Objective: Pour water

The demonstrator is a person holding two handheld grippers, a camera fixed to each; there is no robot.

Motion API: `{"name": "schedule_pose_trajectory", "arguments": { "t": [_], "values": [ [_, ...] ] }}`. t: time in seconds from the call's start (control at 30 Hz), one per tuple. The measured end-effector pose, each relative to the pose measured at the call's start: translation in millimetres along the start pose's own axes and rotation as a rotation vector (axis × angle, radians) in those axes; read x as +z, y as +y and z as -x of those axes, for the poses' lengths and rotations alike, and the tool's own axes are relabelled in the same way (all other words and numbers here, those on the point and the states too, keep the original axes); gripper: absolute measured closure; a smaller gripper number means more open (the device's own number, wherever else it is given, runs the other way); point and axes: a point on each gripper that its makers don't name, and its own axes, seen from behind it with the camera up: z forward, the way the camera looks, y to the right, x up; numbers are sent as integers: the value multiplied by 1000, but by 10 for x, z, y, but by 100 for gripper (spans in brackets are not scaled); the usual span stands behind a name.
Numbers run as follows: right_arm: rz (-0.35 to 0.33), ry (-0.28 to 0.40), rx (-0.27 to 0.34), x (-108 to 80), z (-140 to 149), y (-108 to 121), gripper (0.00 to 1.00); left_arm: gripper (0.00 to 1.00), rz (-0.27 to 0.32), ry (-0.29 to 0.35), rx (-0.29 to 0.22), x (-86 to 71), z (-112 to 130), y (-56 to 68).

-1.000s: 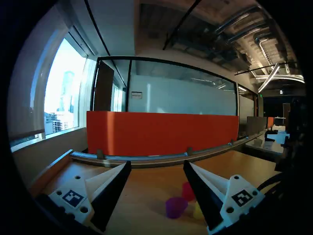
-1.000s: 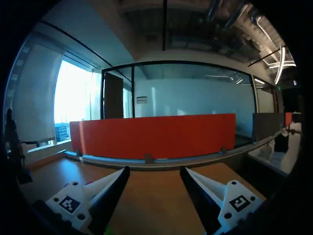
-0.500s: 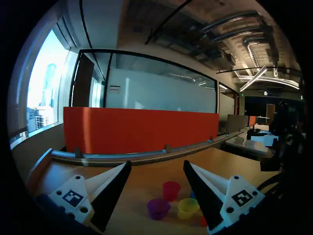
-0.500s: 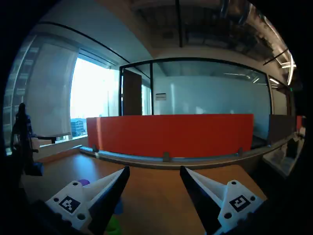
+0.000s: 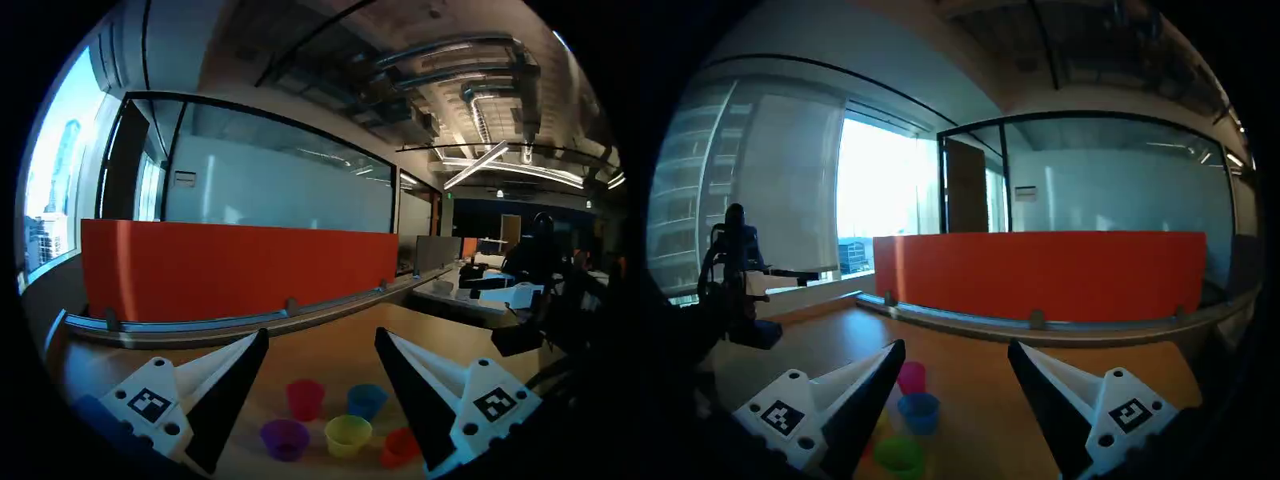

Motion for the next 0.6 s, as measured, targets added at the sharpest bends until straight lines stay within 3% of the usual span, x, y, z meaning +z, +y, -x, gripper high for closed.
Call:
{"name": "schedule_pose_trajectory", "arguments": {
  "t": [0.2, 0.6],
  "values": [
    [-23, -28, -16, 31, 81, -35, 0, 1, 66, -14, 24, 111, -36, 85],
    [-96, -126, -74, 68, 400, -207, 0, 1, 167, -118, 90, 361, 251, 197]
  ]
}}
